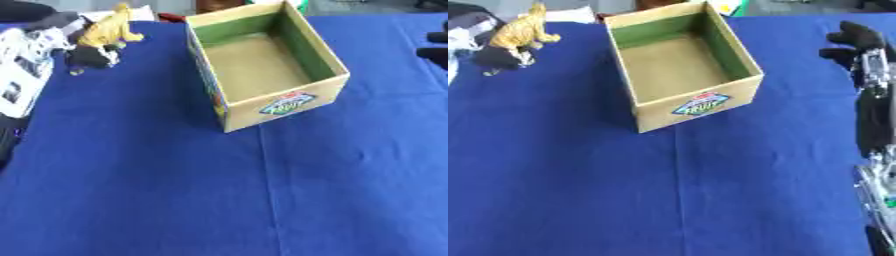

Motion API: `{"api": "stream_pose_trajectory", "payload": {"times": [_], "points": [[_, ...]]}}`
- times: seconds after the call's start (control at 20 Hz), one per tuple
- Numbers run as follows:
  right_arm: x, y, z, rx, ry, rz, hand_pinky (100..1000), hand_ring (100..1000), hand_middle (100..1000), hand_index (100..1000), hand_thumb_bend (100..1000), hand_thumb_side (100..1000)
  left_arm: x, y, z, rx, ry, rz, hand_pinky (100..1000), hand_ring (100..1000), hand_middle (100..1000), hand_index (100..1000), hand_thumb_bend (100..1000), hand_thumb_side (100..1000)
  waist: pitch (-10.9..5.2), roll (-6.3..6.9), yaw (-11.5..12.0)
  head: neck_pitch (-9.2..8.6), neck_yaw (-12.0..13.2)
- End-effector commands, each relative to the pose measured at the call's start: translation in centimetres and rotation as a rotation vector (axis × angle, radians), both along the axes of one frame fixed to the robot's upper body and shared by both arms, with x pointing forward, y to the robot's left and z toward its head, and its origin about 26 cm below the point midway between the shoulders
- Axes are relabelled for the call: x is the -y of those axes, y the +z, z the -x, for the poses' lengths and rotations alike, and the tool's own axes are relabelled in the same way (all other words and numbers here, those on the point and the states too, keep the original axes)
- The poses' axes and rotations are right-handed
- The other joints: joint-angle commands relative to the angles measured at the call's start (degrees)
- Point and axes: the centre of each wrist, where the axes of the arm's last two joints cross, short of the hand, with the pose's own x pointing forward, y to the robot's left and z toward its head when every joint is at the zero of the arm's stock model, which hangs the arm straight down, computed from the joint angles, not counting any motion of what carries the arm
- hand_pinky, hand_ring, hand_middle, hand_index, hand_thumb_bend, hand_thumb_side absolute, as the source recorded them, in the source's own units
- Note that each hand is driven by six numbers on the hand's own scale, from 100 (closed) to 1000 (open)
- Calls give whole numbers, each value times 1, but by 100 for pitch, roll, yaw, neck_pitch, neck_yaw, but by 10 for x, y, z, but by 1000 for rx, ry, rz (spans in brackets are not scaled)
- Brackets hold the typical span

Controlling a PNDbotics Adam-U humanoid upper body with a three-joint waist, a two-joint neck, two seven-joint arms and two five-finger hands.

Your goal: Pick up objects on the table and place them in the box.

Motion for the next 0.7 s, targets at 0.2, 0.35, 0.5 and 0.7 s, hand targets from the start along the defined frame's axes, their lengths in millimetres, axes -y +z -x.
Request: {"api": "stream_pose_trajectory", "payload": {"times": [0.2, 0.35, 0.5, 0.7], "points": [[-1, 9, 2, 33, 12, 6, 893, 745, 746, 867, 100, 1000, 34, 38, 19, 170, -78, -52, 340, 503, 523, 591, 100, 394, -195, 22, -33, 81, 4], [-2, 10, 2, 35, 21, 9, 893, 745, 746, 867, 100, 1000, 53, 45, 26, 228, -129, -68, 340, 503, 523, 591, 100, 387, -210, 37, -73, 81, 50], [-5, 11, 1, 43, 32, 1, 893, 745, 746, 867, 100, 1000, 69, 50, 33, 288, -164, -74, 342, 505, 525, 594, 100, 371, -207, 9, -137, 81, 163], [-10, 13, -1, 51, 56, -11, 893, 746, 746, 867, 100, 1000, 84, 45, 35, 361, -167, -99, 345, 509, 529, 601, 100, 361, -214, -33, -237, 100, 281]]}}
